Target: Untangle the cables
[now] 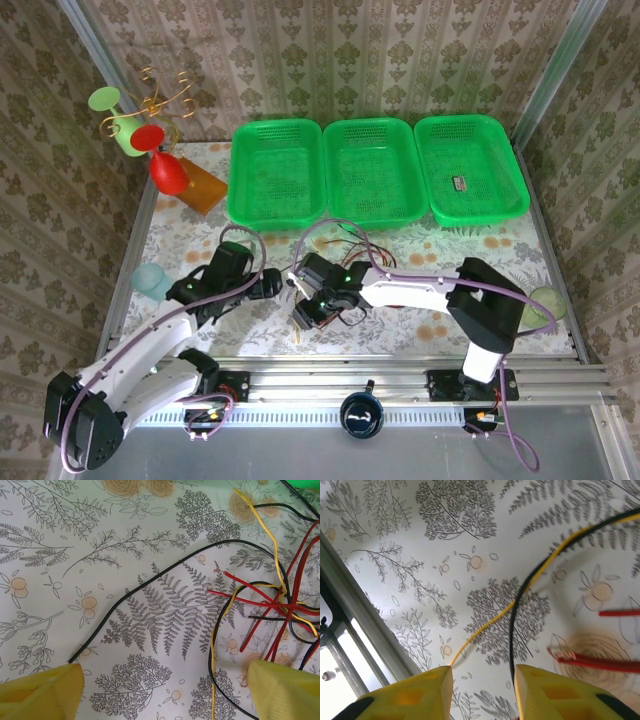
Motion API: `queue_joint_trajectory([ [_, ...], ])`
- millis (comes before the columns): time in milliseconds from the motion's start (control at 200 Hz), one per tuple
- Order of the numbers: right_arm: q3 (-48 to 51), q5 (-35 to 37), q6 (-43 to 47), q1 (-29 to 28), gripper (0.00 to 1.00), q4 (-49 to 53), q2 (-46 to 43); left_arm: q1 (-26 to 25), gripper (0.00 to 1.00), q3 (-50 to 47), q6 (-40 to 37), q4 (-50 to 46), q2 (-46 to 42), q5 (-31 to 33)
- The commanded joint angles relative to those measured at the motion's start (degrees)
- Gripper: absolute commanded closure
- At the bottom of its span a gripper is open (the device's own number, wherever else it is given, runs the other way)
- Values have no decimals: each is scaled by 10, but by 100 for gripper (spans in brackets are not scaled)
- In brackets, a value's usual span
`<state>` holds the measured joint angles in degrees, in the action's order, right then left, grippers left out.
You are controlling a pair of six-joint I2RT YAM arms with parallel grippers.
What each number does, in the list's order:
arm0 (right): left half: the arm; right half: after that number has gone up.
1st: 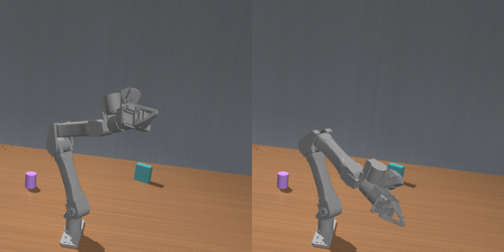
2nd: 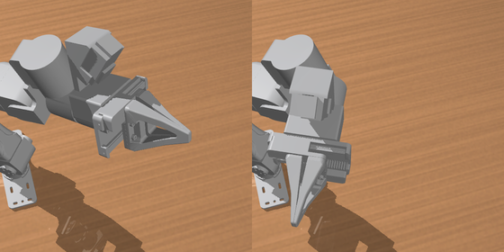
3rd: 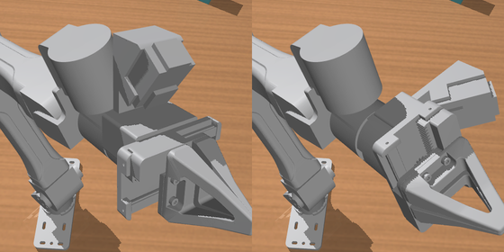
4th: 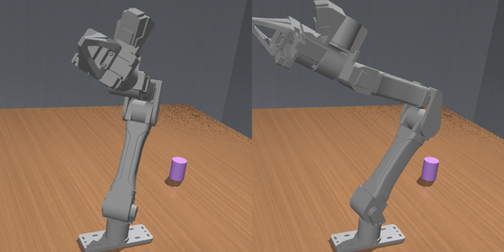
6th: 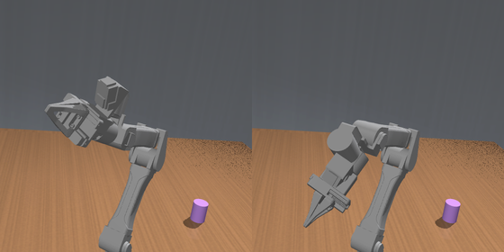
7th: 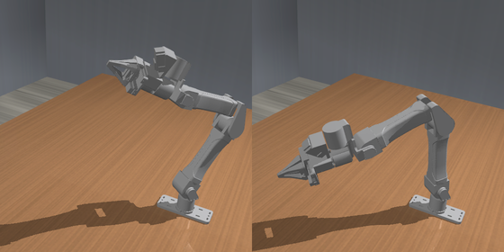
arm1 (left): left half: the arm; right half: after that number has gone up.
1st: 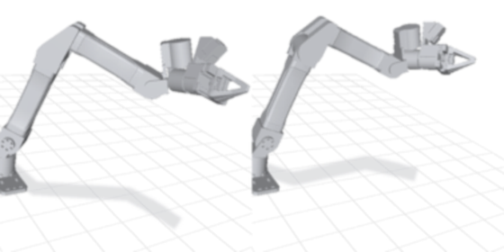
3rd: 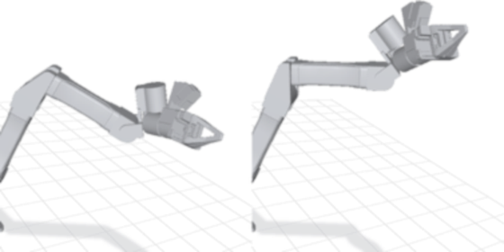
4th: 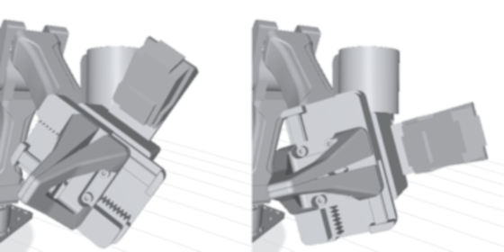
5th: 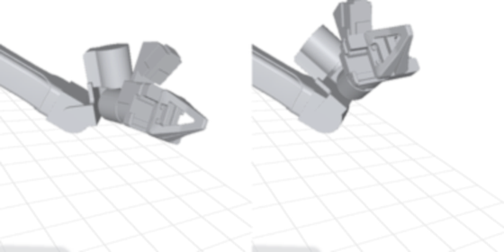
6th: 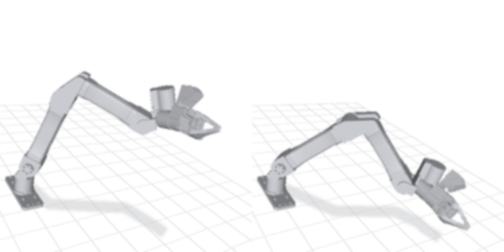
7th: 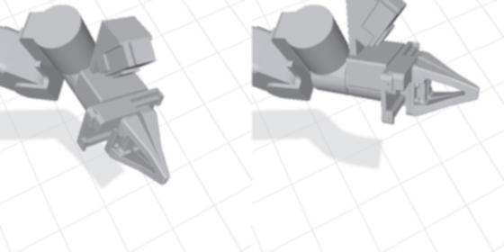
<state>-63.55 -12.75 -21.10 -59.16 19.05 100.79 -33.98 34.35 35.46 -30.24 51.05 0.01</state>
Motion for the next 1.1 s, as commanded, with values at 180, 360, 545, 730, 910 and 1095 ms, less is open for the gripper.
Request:
queue_joint_trajectory([
  [180,-54,-3,5,-5,67,71,59,43,18,-23,42,-39,-51,-27],
  [360,-73,8,-2,-5,66,93,83,74,20,-41,50,-62,-97,-42],
  [545,-106,21,-6,-6,74,133,118,105,20,-44,47,-79,-124,-47],
  [730,-108,16,-4,-6,95,133,119,105,21,-31,39,-85,-131,-52],
  [910,-80,7,24,-5,100,90,63,104,23,15,9,-88,-139,-64],
  [1095,-34,9,33,23,100,26,-66,93,26,83,-24,-82,-140,-69],
])
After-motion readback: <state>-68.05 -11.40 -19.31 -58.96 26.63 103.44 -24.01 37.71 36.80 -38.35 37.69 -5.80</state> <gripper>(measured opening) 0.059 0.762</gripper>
